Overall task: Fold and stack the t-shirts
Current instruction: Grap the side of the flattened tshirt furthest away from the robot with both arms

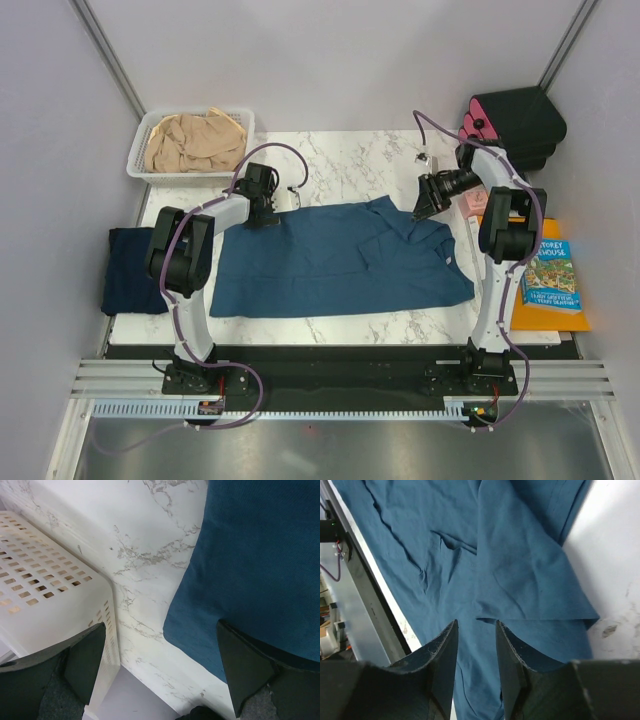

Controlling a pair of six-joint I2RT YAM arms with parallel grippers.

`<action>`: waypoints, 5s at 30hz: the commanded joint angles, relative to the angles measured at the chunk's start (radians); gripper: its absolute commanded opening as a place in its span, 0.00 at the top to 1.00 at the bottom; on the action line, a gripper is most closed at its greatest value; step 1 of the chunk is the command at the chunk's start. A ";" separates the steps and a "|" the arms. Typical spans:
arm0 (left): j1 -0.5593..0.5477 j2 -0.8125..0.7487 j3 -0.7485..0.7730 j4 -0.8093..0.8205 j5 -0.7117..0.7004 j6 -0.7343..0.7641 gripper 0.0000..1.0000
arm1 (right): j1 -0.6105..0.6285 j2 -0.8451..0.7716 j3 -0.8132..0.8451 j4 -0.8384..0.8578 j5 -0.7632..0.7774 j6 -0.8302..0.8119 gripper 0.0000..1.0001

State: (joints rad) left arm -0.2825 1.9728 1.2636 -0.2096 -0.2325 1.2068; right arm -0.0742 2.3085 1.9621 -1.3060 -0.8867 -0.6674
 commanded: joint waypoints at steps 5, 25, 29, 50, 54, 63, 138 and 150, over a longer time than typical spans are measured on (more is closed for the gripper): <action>-0.011 0.011 -0.023 -0.024 0.036 0.023 0.01 | -0.042 0.032 0.021 -0.010 -0.047 -0.029 0.57; -0.029 0.011 -0.023 -0.031 0.027 0.023 0.01 | -0.062 0.155 0.132 0.134 -0.034 0.084 0.58; -0.029 0.011 -0.023 -0.033 0.025 0.023 0.01 | -0.061 0.166 0.146 0.151 -0.049 0.095 0.59; -0.038 0.026 -0.012 -0.036 0.027 0.022 0.01 | 0.017 -0.004 0.048 0.203 -0.023 0.060 1.00; -0.038 0.029 -0.010 -0.034 0.032 0.017 0.01 | 0.024 -0.061 0.046 0.200 -0.023 0.054 1.00; -0.044 0.035 -0.010 -0.034 0.035 0.002 0.01 | 0.028 -0.136 0.038 0.183 -0.009 0.014 1.00; -0.049 -0.008 -0.058 -0.033 0.027 -0.004 0.01 | 0.113 -0.304 -0.442 -0.153 0.115 -0.445 0.33; -0.075 -0.017 -0.053 -0.034 0.015 0.002 0.01 | 0.034 -0.097 -0.287 -0.113 -0.075 -0.403 0.36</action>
State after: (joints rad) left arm -0.3355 1.9625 1.2327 -0.1825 -0.2726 1.2209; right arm -0.0490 2.1521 1.6032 -1.3449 -0.8375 -1.0683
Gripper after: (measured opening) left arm 0.990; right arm 0.640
